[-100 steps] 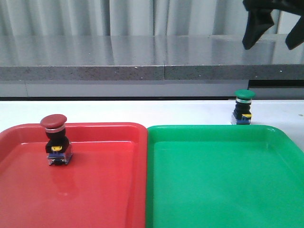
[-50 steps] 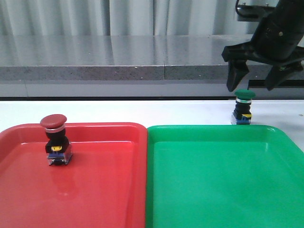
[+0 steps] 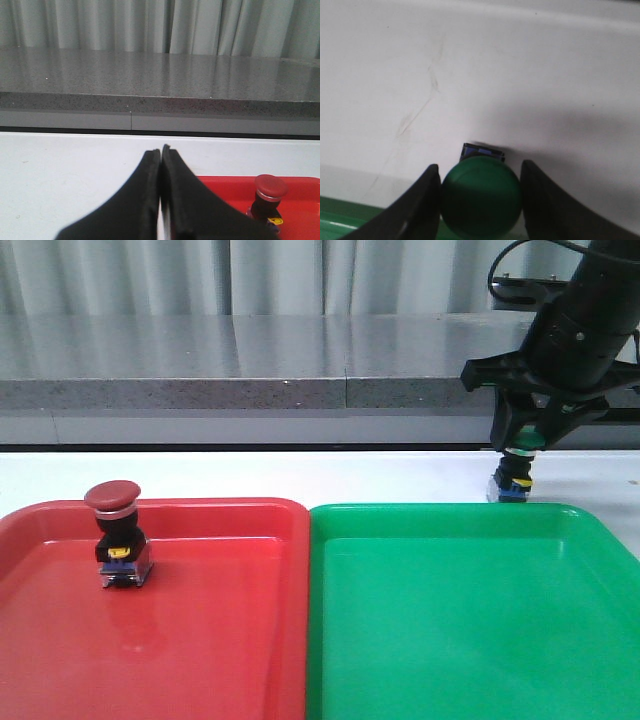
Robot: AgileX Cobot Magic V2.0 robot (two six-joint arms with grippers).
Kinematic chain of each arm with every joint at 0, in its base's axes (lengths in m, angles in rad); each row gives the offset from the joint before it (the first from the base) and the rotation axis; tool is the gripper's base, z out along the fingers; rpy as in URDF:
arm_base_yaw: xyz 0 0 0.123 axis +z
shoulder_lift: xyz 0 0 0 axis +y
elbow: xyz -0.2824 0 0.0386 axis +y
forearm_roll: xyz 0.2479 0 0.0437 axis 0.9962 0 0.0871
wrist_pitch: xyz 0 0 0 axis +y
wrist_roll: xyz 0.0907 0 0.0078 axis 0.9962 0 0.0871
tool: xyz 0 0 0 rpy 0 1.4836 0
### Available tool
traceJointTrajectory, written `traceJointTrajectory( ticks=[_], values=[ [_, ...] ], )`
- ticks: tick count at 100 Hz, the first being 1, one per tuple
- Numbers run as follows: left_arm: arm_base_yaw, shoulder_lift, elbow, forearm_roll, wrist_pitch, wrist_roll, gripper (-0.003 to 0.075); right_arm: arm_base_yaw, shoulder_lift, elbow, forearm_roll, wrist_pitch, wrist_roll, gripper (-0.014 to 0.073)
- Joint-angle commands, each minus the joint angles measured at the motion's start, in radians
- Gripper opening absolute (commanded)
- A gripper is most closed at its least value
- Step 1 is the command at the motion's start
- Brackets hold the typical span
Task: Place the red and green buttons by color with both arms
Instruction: 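Close the right gripper on the green-capped button and lift it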
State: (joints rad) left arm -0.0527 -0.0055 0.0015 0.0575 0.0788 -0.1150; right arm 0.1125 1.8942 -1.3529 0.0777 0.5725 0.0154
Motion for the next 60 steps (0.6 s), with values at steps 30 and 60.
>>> traceJointTrajectory(
  ticks=[30,60],
  values=[
    [0.003,-0.029,0.042,-0.009,-0.086,-0.010,-0.0019,0.000,-0.051,-0.110,0.017,0.085,-0.005,0.0142],
    [0.003,-0.029,0.042,-0.009,-0.086,-0.010,-0.0019,0.038,-0.149,-0.165,0.017,0.200,-0.005,0.0142]
  ],
)
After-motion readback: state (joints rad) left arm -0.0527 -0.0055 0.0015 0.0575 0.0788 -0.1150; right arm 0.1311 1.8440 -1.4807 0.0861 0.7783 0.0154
